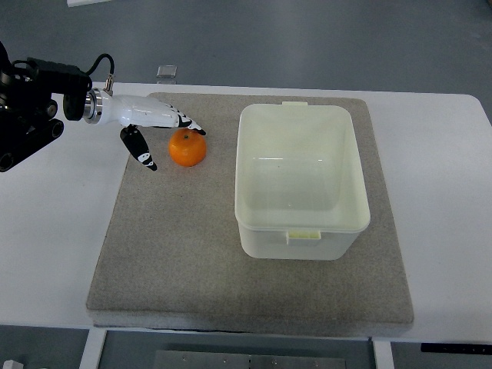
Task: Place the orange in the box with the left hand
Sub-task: 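Lower the left hand onto the orange and close fingers around it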
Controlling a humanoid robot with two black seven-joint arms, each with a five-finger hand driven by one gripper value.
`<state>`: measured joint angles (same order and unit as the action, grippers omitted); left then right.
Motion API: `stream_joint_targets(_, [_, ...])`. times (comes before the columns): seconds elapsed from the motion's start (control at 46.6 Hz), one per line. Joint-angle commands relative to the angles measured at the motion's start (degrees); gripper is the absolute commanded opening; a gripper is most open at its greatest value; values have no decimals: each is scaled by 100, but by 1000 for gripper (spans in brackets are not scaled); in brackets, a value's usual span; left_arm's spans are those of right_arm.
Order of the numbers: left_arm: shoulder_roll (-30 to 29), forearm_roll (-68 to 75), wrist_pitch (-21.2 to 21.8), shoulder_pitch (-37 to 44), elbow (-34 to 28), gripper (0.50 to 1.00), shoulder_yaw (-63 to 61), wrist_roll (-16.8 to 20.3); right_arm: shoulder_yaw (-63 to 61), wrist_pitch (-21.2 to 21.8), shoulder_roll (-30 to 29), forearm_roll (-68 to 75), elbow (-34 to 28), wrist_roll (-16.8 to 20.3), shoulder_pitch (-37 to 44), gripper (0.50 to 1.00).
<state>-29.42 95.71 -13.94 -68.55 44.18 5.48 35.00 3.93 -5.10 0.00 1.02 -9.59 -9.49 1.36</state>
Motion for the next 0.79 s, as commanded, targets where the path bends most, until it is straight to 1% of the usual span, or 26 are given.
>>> stream_joint_targets(0.0, [68,-17,67,26,-14,996,-3,0,3,0,0,-6,1,0,5,932])
stream_joint_targets(0.236, [200,-17,110,61,-172,996,6,0,-6,0,0,3,1,0,-4,932])
stream_joint_targets(0.493, [252,-18,286,87,-269,996,-3,0,3,0,0,-6,1,0,-4,932])
stream_joint_targets(0.772, [455,-17,374,193,-603,996,-3,0,3,0,0,-6,1,0,-4,932])
